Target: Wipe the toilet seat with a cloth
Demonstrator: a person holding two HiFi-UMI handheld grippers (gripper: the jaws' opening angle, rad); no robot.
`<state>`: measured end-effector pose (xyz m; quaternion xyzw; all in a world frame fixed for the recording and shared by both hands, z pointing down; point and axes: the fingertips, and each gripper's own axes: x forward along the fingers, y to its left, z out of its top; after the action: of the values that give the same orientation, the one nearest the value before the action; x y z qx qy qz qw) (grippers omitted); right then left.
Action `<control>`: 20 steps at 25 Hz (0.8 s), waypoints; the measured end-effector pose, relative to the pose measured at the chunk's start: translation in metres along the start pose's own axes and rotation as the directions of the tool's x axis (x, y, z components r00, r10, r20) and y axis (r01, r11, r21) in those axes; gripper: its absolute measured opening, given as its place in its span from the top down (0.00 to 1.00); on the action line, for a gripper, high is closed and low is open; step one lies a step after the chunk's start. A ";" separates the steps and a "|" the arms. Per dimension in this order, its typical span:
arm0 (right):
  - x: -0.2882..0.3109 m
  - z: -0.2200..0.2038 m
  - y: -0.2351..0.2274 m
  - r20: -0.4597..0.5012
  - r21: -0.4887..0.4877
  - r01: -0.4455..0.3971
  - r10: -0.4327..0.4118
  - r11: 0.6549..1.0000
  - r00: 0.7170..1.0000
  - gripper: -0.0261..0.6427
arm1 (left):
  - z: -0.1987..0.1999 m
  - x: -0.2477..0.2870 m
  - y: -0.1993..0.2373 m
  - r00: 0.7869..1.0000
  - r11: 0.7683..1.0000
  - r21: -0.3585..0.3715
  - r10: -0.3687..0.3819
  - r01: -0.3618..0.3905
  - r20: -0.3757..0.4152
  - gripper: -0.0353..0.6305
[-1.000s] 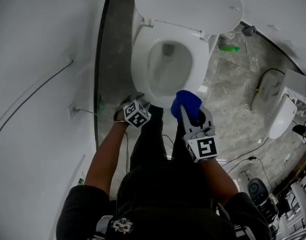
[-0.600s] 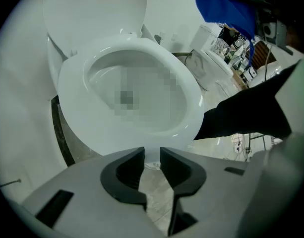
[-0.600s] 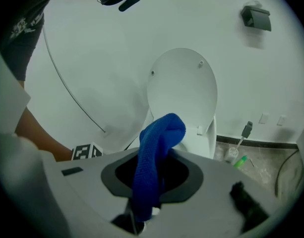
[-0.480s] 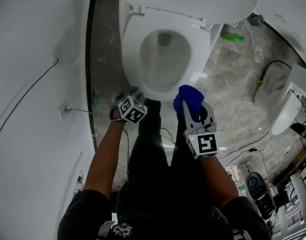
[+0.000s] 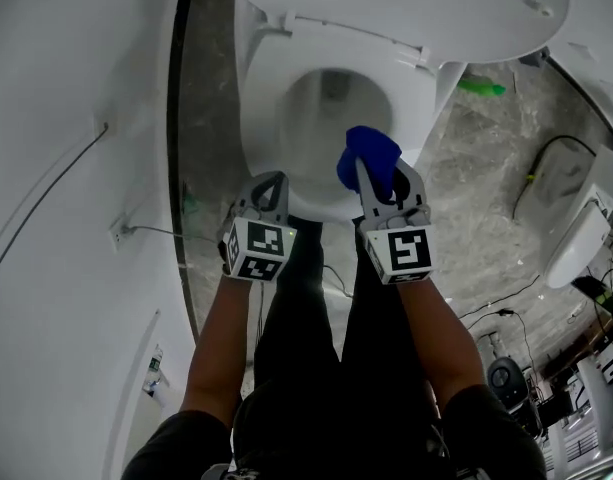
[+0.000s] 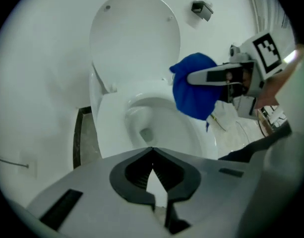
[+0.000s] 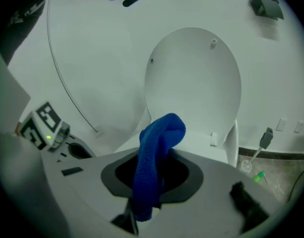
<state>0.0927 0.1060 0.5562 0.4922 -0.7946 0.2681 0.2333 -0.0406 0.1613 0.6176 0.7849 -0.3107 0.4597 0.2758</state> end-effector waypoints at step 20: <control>0.197 0.029 -0.029 -0.148 -0.089 0.064 -0.076 0.994 0.986 0.84 | 0.008 -0.005 0.014 0.991 0.984 -0.178 0.038 -0.014 0.128 0.93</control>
<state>0.0360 -0.0530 0.6651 0.4879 -0.7673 0.2628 0.3226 -0.0484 0.1478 0.6118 0.7817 -0.3779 0.3814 0.3173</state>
